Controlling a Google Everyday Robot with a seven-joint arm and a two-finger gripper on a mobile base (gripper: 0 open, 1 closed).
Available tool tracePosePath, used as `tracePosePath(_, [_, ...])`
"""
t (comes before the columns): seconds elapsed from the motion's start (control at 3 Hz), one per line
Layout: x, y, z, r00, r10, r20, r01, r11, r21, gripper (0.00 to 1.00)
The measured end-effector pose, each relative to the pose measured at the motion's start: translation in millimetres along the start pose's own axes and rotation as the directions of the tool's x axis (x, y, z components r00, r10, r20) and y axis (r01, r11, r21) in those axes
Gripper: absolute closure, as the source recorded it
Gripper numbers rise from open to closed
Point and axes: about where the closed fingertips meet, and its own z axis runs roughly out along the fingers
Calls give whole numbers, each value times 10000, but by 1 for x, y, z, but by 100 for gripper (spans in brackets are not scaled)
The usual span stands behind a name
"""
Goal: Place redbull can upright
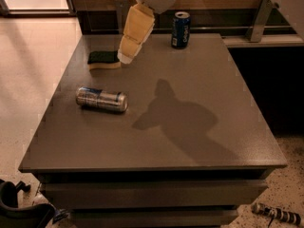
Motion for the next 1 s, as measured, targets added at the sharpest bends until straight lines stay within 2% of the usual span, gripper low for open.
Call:
tracePosePath(0.67, [-5, 1, 7, 9999, -6, -120, 5, 10000, -22, 0])
tracePosePath(1.0, [-14, 9, 30, 9968, -146, -784, 134, 9998, -165, 0])
